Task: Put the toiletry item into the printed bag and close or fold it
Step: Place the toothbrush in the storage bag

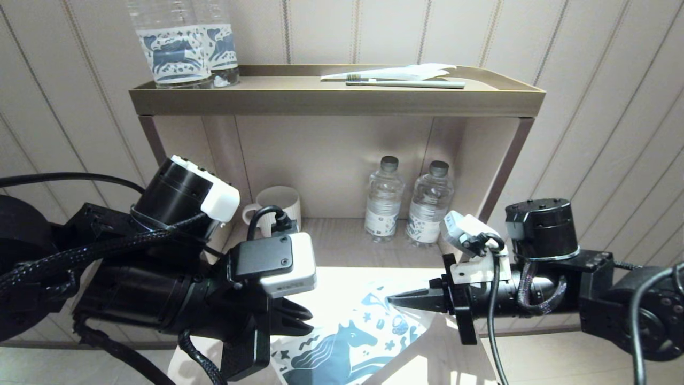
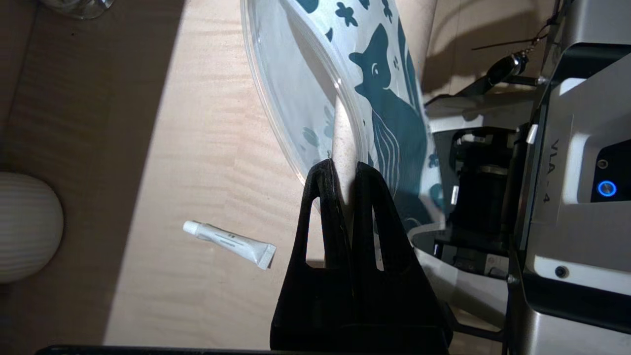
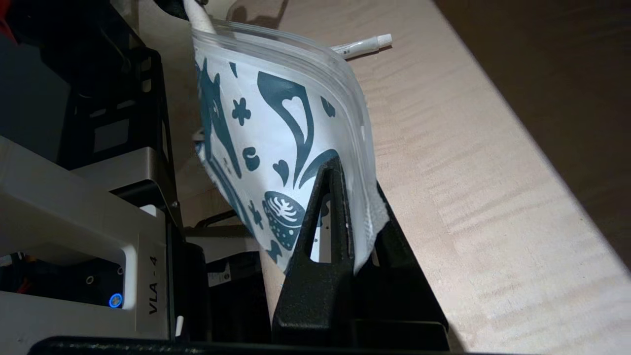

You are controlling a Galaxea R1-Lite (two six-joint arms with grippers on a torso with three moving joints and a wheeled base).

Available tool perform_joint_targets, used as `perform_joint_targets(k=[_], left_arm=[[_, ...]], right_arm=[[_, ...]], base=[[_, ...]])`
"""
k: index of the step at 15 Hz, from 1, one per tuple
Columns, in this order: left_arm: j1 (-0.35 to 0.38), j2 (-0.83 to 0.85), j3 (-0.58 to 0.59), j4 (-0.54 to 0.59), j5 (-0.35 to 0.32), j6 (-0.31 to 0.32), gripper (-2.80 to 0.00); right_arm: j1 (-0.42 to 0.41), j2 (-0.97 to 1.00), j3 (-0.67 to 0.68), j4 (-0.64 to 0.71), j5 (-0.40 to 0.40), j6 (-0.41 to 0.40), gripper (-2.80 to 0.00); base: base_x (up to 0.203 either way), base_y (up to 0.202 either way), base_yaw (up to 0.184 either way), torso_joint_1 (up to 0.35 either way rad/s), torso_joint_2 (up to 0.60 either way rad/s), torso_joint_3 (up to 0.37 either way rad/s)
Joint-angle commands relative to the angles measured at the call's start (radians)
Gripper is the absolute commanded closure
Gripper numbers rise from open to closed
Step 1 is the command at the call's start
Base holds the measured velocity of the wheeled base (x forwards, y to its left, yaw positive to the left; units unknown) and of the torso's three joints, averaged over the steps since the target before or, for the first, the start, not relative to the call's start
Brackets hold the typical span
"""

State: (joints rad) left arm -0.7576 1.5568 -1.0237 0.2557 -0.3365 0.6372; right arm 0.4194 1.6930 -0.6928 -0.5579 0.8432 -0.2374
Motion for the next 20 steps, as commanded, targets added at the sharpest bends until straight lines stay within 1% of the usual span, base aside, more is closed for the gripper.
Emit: perform_joint_targets(k=[1, 5, 8, 15, 17, 19, 20], left_arm=[[0.022, -0.001, -0.022, -0.002, 0.010, 0.002, 0.00], [0.060, 0.023, -0.103, 0.000, 0.023, -0.002, 0.00], [0.064, 0.050, -0.140, -0.001, 0.024, -0.002, 0.00], [0.064, 0.062, -0.150, 0.000, 0.024, -0.002, 0.00], [0.064, 0.049, -0.143, 0.009, 0.034, -0.001, 0.00], [0.064, 0.032, -0.137, 0.056, 0.033, -0.002, 0.00], [0.064, 0.028, -0.140, 0.109, 0.029, -0.003, 0.00]], right_arm=[[-0.001, -0.009, -0.005, -0.004, 0.005, 0.000, 0.00], [-0.002, -0.010, -0.017, -0.008, 0.001, 0.004, 0.00], [-0.002, -0.009, -0.021, -0.008, -0.004, 0.006, 0.00], [-0.004, -0.009, -0.027, -0.006, -0.004, 0.009, 0.00], [-0.004, -0.006, -0.032, 0.001, 0.001, 0.010, 0.00], [-0.003, -0.005, -0.036, 0.007, 0.006, 0.030, 0.00], [0.000, -0.006, -0.040, 0.008, 0.008, 0.067, 0.00]], base=[[0.000, 0.000, 0.000, 0.000, 0.00, 0.000], [0.000, 0.000, 0.000, 0.000, 0.00, 0.000], [0.000, 0.000, 0.000, 0.000, 0.00, 0.000], [0.000, 0.000, 0.000, 0.000, 0.00, 0.000], [0.000, 0.000, 0.000, 0.000, 0.00, 0.000], [0.000, 0.000, 0.000, 0.000, 0.00, 0.000], [0.000, 0.000, 0.000, 0.000, 0.00, 0.000]])
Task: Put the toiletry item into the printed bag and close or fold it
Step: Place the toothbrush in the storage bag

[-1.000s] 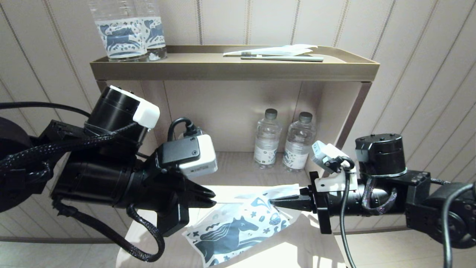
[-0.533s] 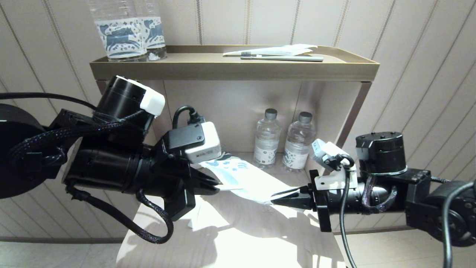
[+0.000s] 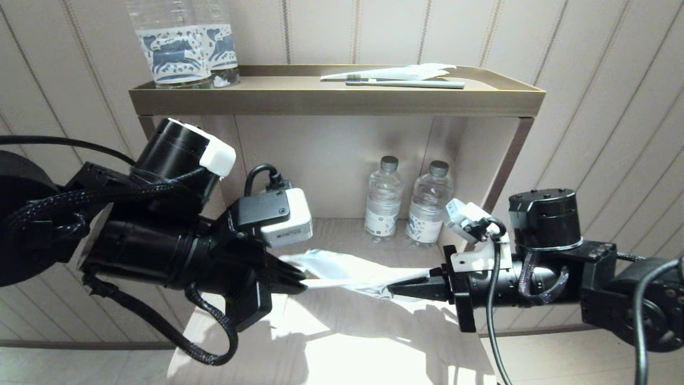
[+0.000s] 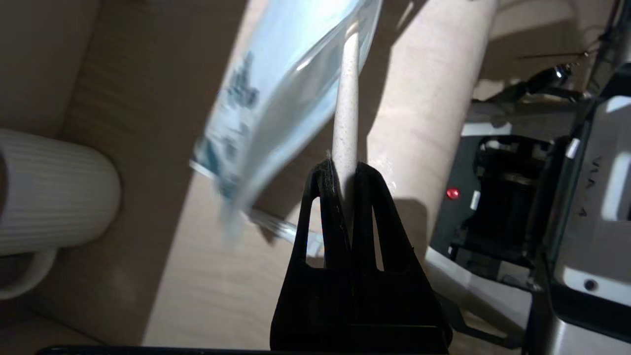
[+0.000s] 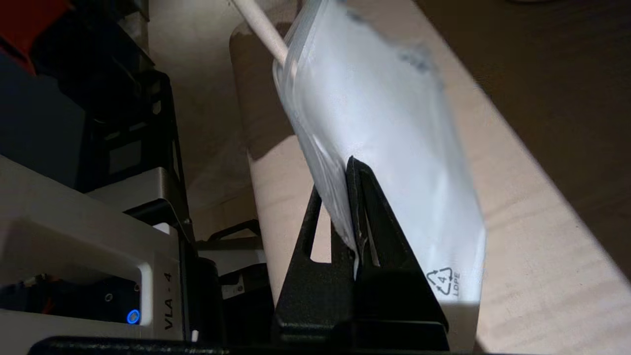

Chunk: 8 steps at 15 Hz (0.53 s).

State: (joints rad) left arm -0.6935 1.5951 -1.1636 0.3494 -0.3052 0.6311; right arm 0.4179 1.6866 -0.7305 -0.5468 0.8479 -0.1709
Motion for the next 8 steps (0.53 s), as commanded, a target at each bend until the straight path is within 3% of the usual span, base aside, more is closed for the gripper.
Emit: perform_joint_targets(k=[1, 8], left_arm=[[0.000, -0.012, -0.001, 0.030, -0.003, 0.004, 0.00], [-0.011, 0.030, -0.050, 0.001, -0.012, -0.023, 0.00]], right_arm=[[0.008, 0.001, -0.003, -0.004, 0.020, 0.036, 0.00], [0.009, 0.022, -0.006, -0.004, 0.030, 0.048, 0.00]], base=[[0.000, 0.000, 0.000, 0.000, 0.00, 0.000], [0.000, 0.000, 0.000, 0.000, 0.00, 0.000]])
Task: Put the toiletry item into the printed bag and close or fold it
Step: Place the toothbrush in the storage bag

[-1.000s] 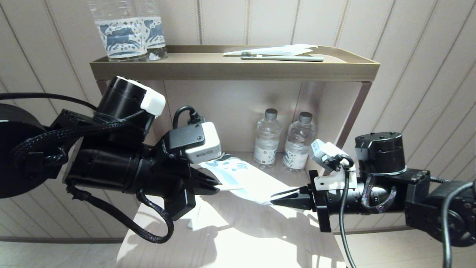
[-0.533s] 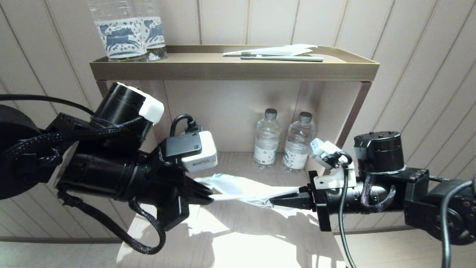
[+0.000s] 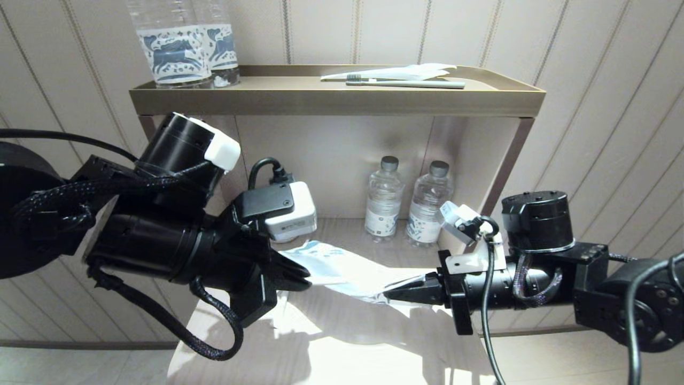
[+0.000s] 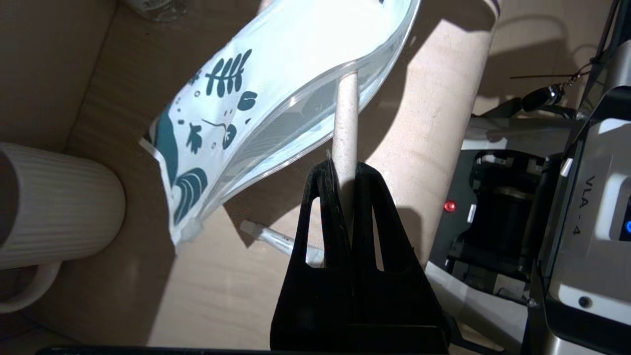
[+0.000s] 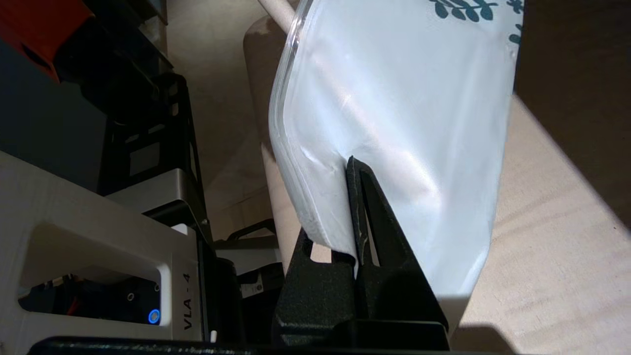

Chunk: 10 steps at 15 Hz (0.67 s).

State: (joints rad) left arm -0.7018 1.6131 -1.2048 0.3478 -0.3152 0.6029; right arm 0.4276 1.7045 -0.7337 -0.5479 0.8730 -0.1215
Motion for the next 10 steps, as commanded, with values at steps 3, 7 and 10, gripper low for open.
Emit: perform_joint_targets(k=[3, 7, 10], left_arm=[[-0.007, 0.021, -0.026, 0.003, -0.007, -0.020, 0.00], [0.007, -0.033, 0.056, 0.001, -0.069, -0.021, 0.00], [0.019, -0.059, 0.077, 0.010, -0.071, -0.020, 0.00]], right_arm=[[-0.004, 0.006, -0.004, -0.003, 0.004, -0.001, 0.00], [-0.009, 0.003, -0.010, -0.003, 0.008, 0.016, 0.00], [-0.008, 0.003, -0.029, 0.001, 0.009, 0.055, 0.00]], base=[[0.000, 0.000, 0.000, 0.000, 0.00, 0.000], [0.000, 0.000, 0.000, 0.000, 0.00, 0.000], [0.000, 0.000, 0.000, 0.000, 0.00, 0.000]])
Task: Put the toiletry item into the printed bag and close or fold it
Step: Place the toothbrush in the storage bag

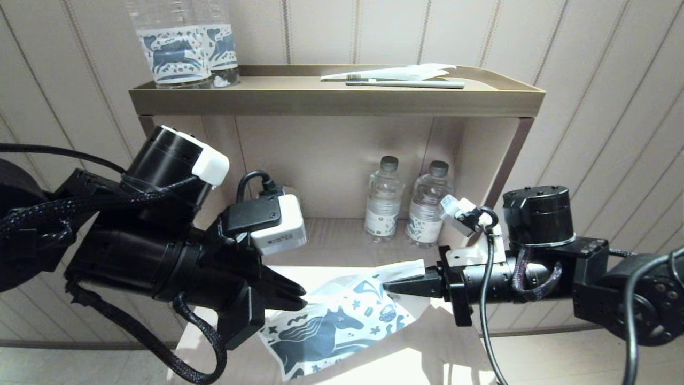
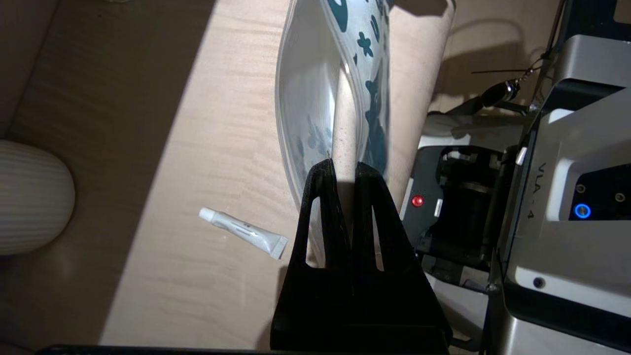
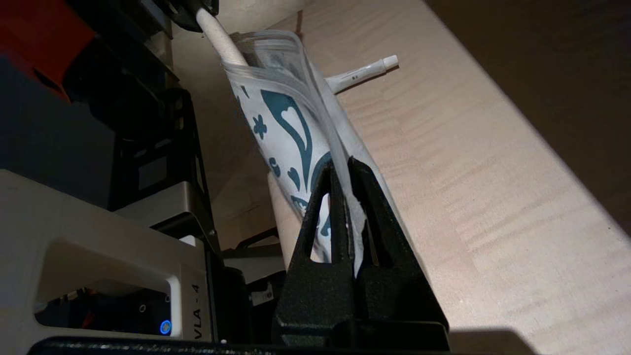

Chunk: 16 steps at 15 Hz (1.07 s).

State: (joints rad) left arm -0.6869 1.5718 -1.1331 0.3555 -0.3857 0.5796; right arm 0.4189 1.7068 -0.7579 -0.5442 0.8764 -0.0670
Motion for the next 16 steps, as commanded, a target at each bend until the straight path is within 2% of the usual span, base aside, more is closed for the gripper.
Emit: perform_joint_targets(k=[1, 3, 8, 11, 16], left_arm=[[0.008, -0.017, 0.006, 0.002, -0.002, 0.003, 0.00], [0.013, -0.007, 0.006, -0.003, -0.005, 0.003, 0.00], [0.012, 0.033, -0.028, -0.013, -0.044, -0.020, 0.00], [0.010, 0.034, -0.020, -0.063, -0.066, -0.044, 0.00], [0.003, 0.031, -0.013, -0.066, -0.067, -0.047, 0.00]], right_arm=[[-0.001, 0.001, -0.012, 0.007, 0.005, 0.011, 0.00], [0.000, 0.004, -0.041, 0.069, -0.002, 0.030, 0.00], [0.001, 0.010, -0.041, 0.070, -0.006, 0.029, 0.00], [0.001, 0.010, -0.044, 0.070, -0.007, 0.029, 0.00], [0.001, 0.008, -0.044, 0.070, -0.007, 0.029, 0.00]], base=[[0.000, 0.000, 0.000, 0.000, 0.00, 0.000], [0.000, 0.000, 0.000, 0.000, 0.00, 0.000], [0.000, 0.000, 0.000, 0.000, 0.00, 0.000], [0.000, 0.000, 0.000, 0.000, 0.00, 0.000], [0.000, 0.000, 0.000, 0.000, 0.00, 0.000]])
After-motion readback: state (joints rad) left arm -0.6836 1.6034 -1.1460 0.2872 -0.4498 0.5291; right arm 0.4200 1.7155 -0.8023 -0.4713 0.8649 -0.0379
